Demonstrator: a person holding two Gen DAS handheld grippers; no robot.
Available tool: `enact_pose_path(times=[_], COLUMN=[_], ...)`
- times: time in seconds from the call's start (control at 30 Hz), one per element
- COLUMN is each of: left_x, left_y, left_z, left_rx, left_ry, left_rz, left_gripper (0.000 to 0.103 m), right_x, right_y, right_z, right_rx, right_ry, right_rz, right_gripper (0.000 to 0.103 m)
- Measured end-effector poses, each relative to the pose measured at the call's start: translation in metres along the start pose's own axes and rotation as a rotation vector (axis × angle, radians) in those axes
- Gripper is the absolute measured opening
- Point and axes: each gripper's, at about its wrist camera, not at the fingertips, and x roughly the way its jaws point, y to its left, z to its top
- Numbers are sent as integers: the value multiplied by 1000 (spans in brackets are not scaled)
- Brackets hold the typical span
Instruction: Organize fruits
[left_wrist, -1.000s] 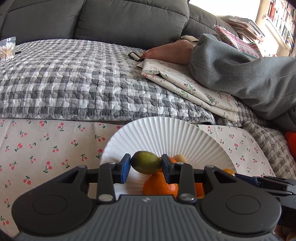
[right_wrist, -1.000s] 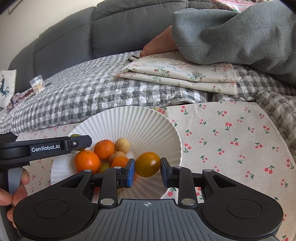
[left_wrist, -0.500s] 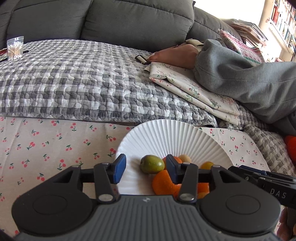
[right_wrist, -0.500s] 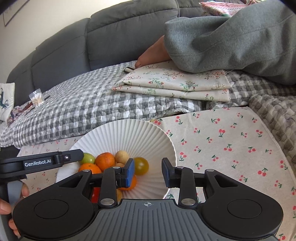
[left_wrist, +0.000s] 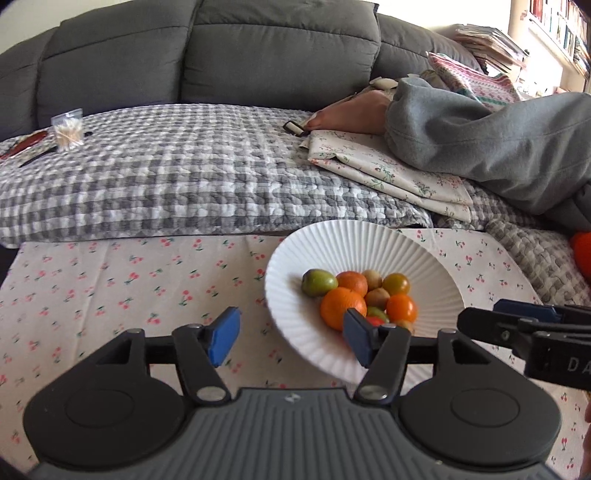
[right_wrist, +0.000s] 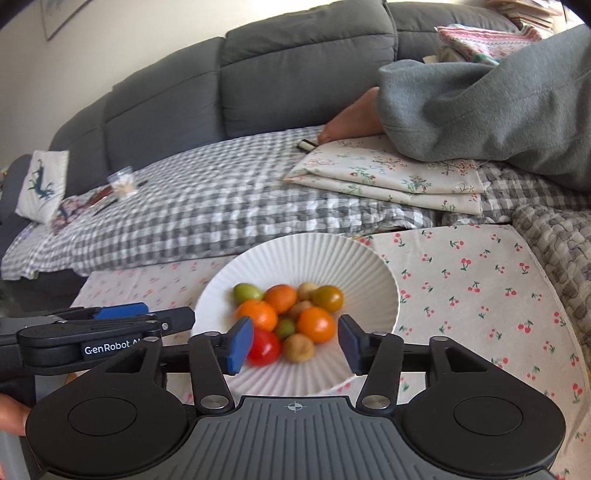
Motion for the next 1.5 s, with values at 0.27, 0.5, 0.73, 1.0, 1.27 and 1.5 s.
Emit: enact_pose_path(times=[0.27, 0.5, 0.73, 1.0, 1.27, 1.5], left_x=[-48, -85, -112, -130, -140, -141], left_y=[6, 8, 8, 9, 8, 6], left_z=[-26, -40, -58, -73, -84, -85], left_rx=[10, 20, 51, 48, 44, 50], left_ry=[-10, -60, -93, -118, -125, -124], left_rz=[31, 19, 25, 29, 50, 85], left_gripper=[70, 71, 71, 75, 100, 102], right_x=[-44, -77, -112, -135, -142, -138], right_y=[14, 22, 49, 60, 68, 71], right_z=[-20, -35, -55, -74, -87, -90], right_rx=[-38, -43, -96, -113, -125, -116], right_ry=[-2, -26, -79, -110, -97, -77], right_rz=[25, 48, -4, -68, -102, -140], right_gripper=[63, 66, 74, 79, 100, 103])
